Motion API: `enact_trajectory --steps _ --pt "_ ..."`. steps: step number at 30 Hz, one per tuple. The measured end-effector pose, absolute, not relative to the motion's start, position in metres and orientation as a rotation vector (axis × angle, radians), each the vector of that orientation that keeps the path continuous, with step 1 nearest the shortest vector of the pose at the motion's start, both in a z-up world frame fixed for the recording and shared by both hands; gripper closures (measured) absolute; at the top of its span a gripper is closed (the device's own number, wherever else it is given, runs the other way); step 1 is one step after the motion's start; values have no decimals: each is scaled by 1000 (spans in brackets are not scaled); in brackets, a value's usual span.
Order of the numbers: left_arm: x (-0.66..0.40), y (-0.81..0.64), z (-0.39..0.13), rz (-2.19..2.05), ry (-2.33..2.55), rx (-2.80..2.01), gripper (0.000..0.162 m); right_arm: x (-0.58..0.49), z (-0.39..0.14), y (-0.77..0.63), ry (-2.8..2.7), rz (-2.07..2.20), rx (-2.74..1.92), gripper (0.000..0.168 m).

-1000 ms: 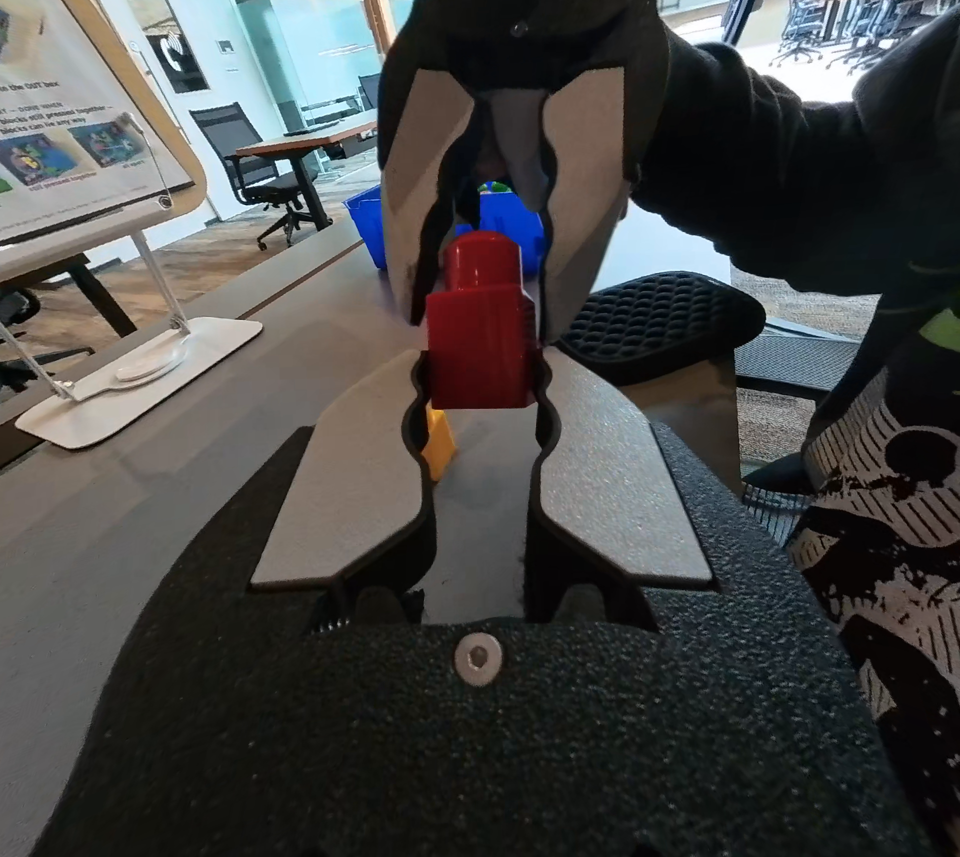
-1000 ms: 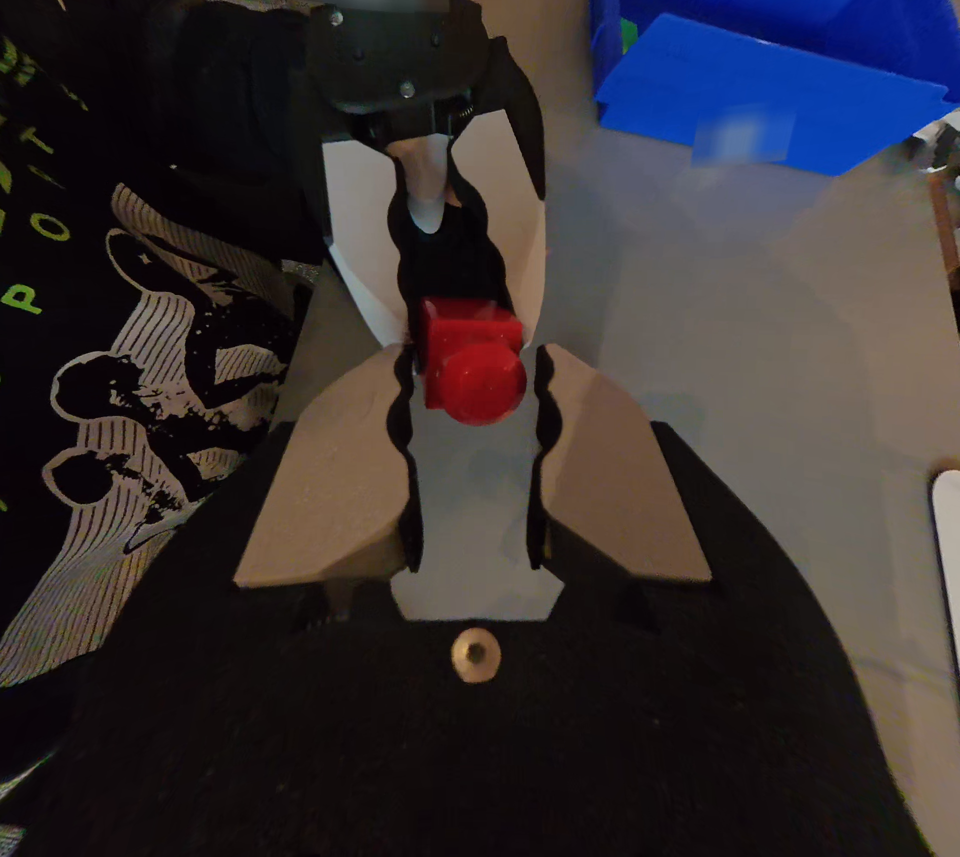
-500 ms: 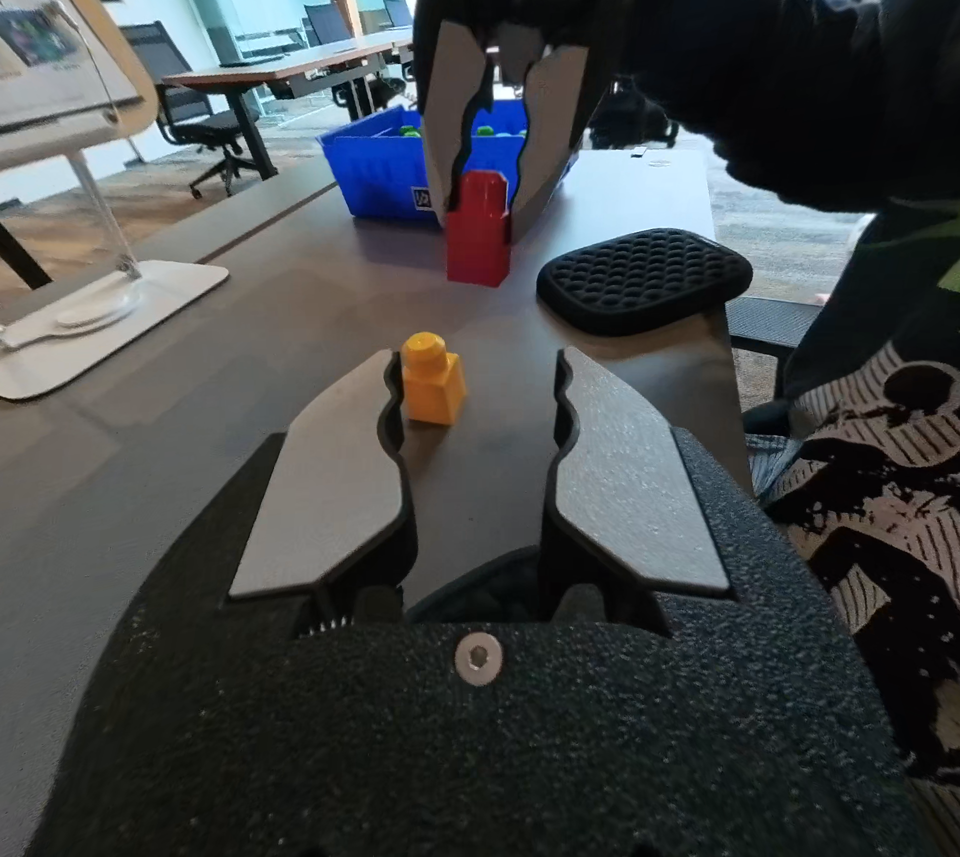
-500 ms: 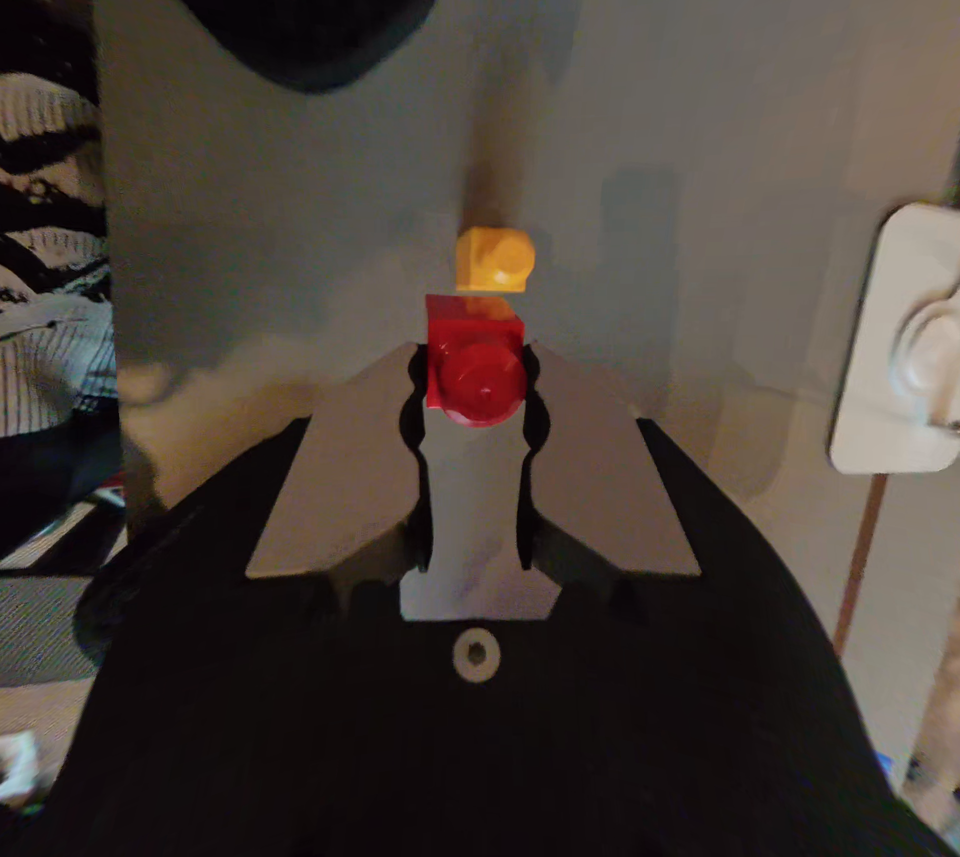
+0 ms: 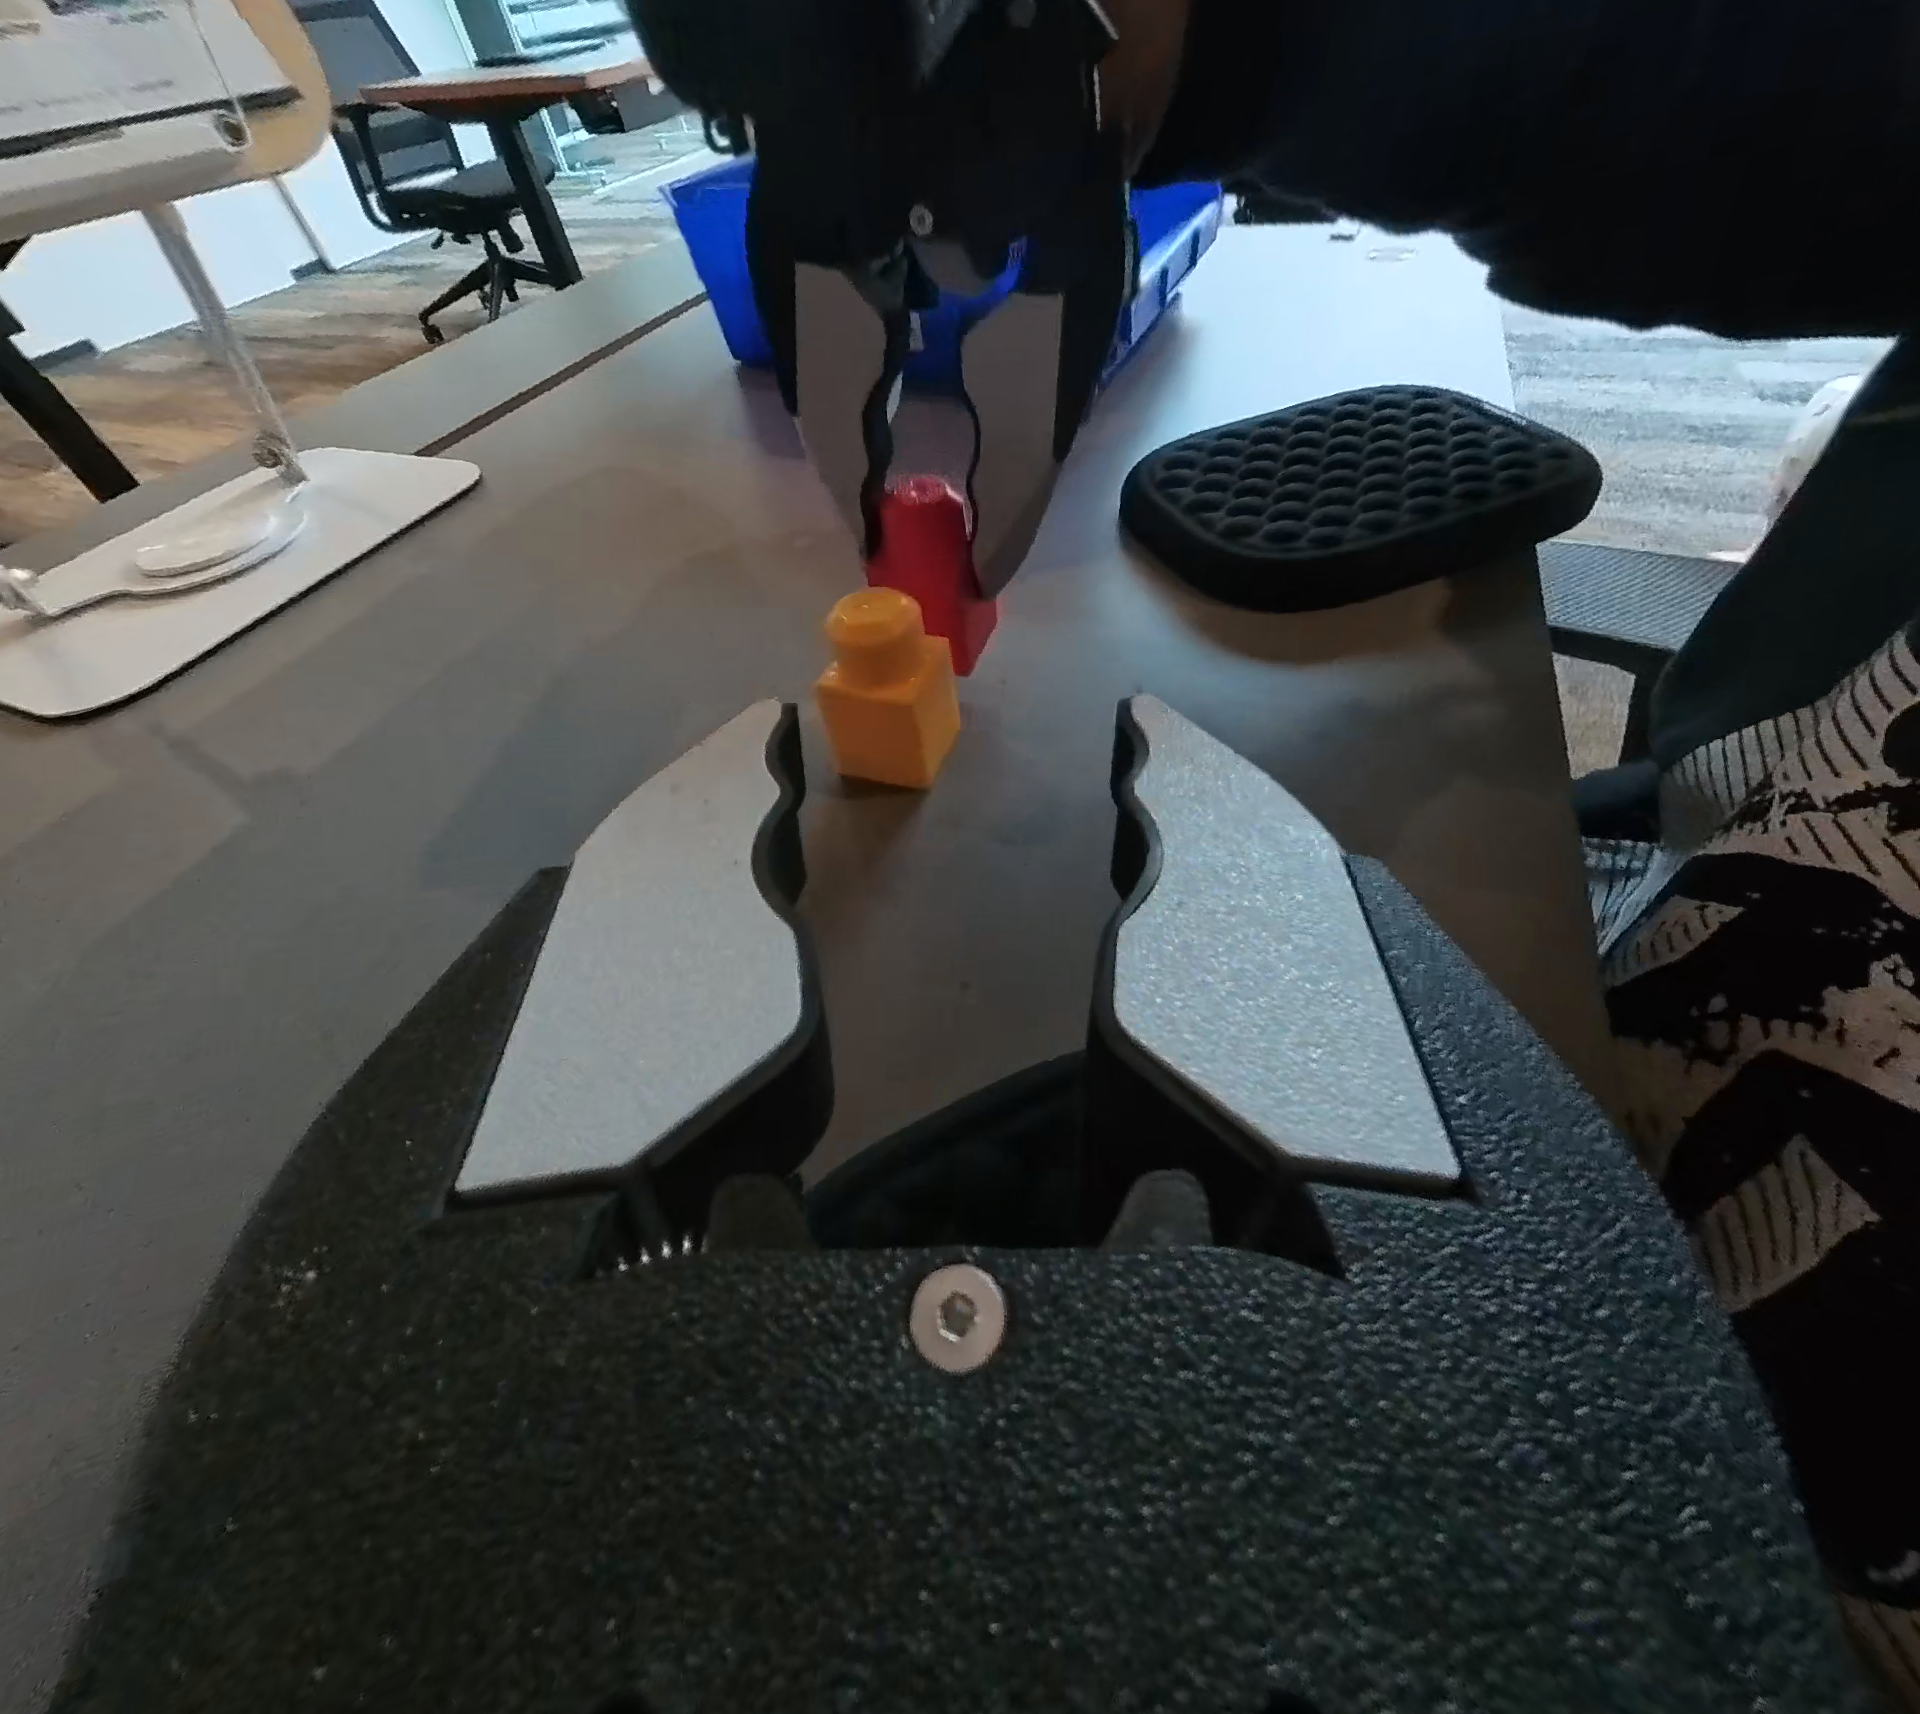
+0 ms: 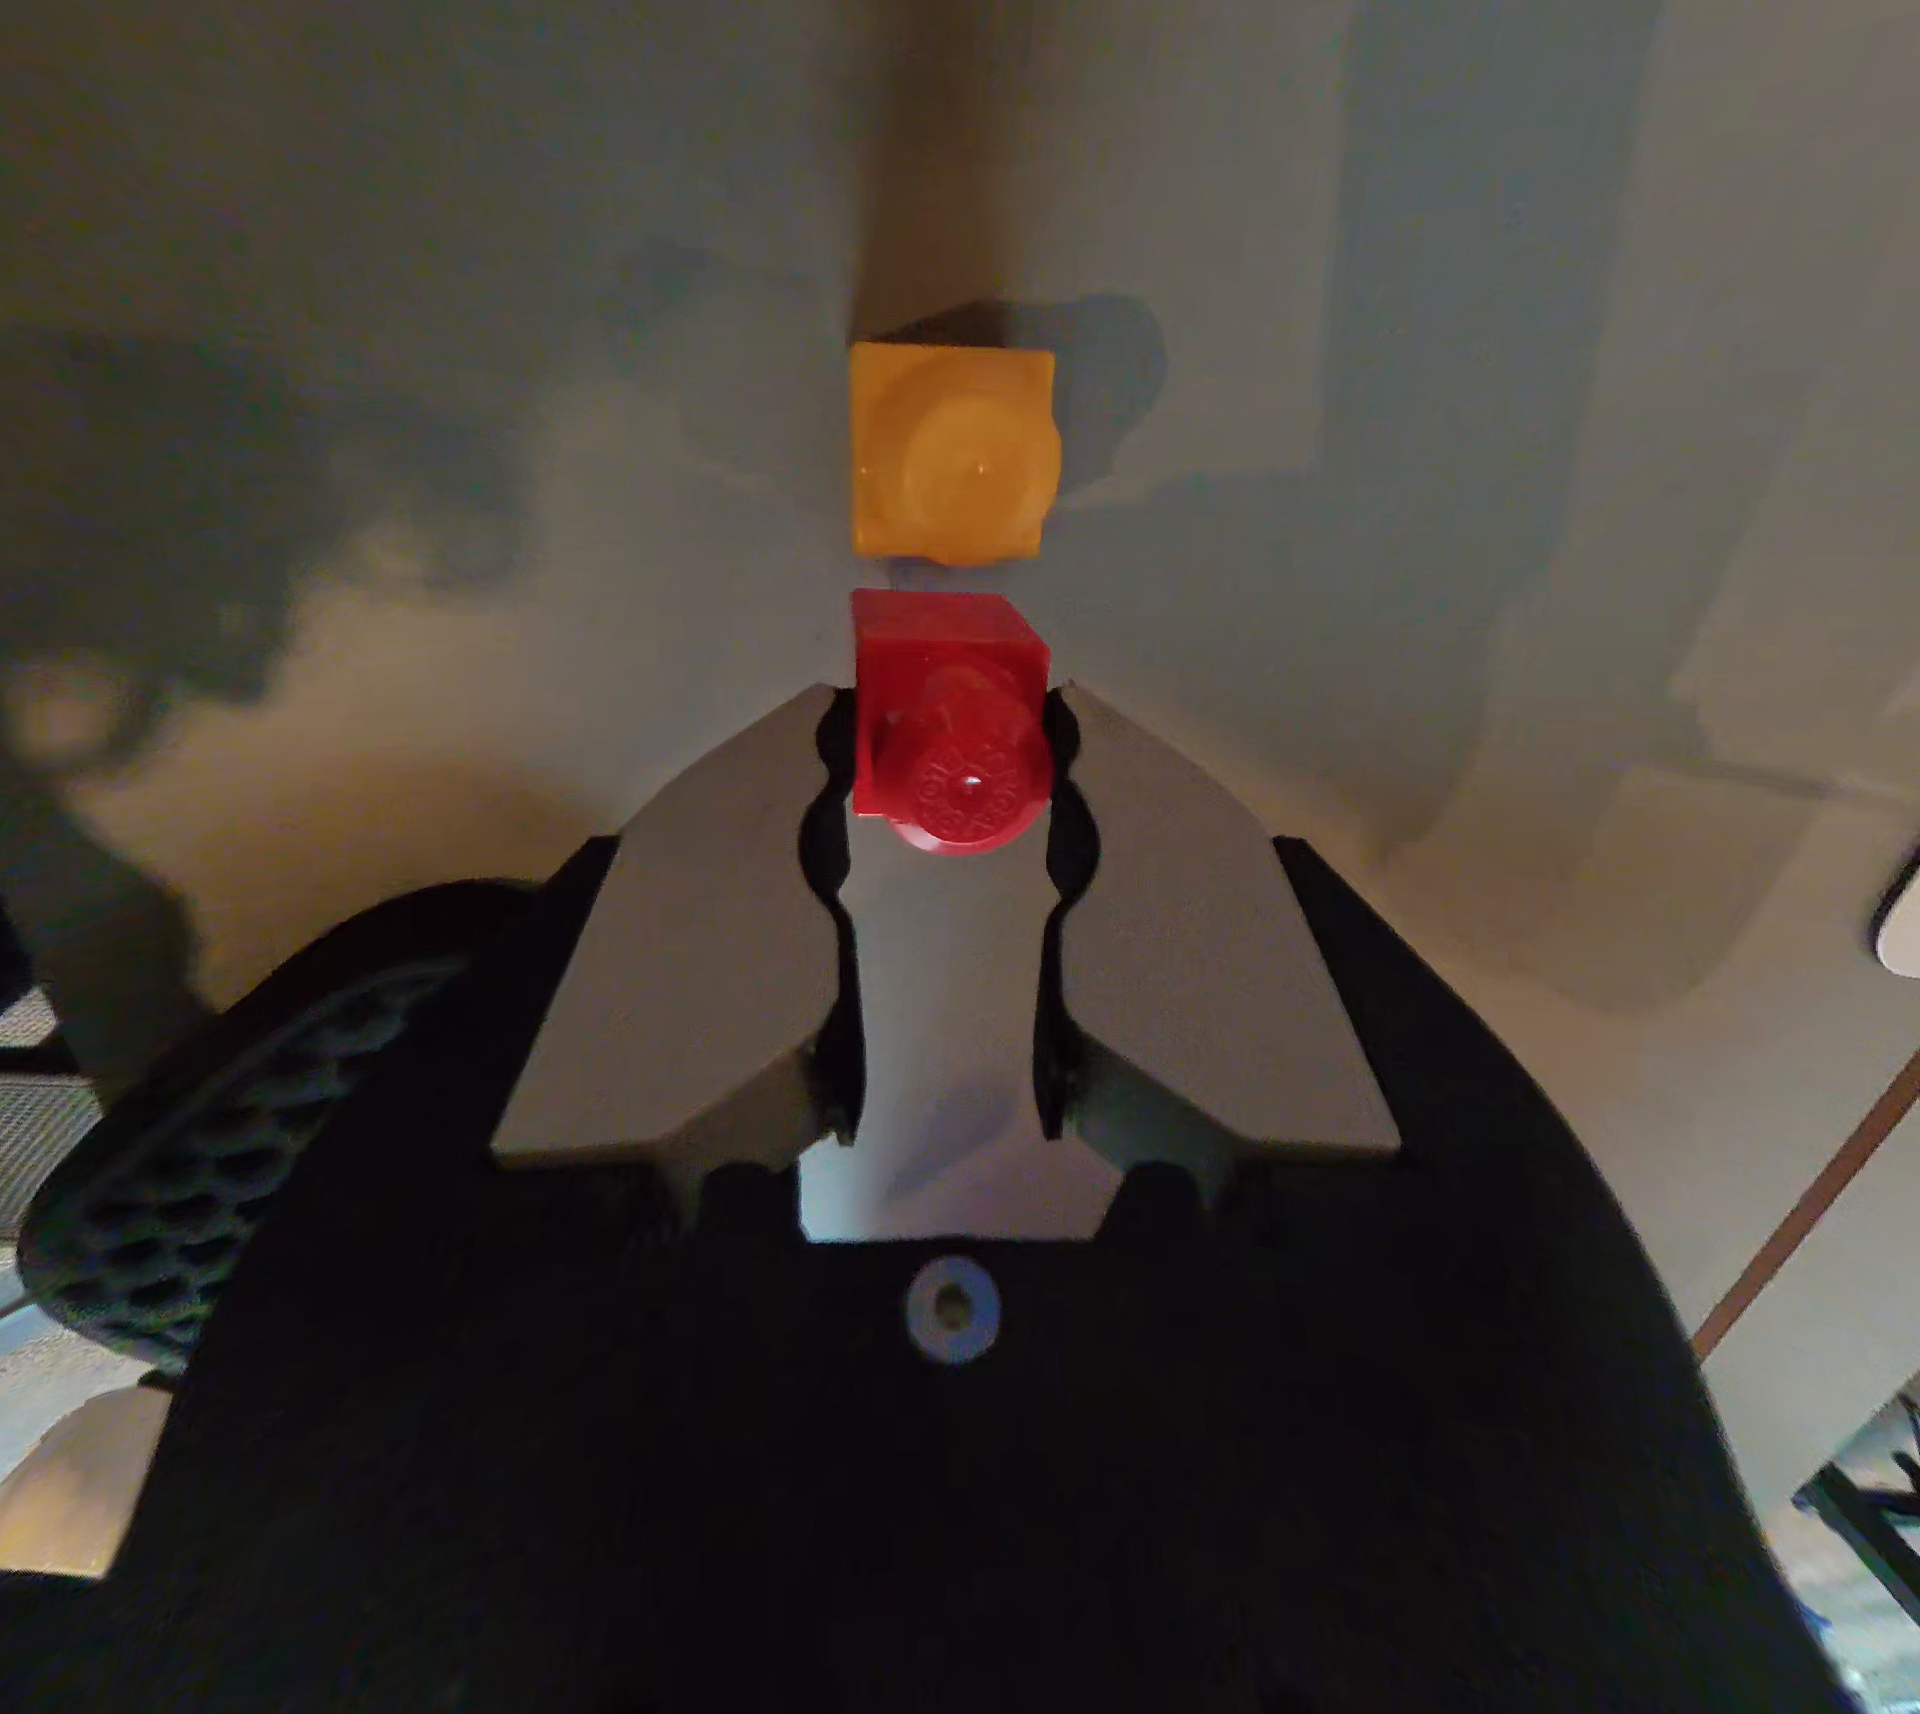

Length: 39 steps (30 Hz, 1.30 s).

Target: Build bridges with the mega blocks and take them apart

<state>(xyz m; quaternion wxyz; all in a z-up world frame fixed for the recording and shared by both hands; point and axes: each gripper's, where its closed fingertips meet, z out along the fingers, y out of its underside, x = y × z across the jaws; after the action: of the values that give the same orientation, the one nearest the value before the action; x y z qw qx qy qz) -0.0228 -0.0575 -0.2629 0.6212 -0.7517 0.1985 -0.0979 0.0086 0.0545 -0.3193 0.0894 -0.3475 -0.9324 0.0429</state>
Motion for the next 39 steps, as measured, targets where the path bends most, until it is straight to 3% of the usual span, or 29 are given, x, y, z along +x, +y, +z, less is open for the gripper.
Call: enact_trajectory --steps 39 --pt "-29 -59 -259 -241 399 -1694 107 -1 -333 47 -2785 187 -1037 134"
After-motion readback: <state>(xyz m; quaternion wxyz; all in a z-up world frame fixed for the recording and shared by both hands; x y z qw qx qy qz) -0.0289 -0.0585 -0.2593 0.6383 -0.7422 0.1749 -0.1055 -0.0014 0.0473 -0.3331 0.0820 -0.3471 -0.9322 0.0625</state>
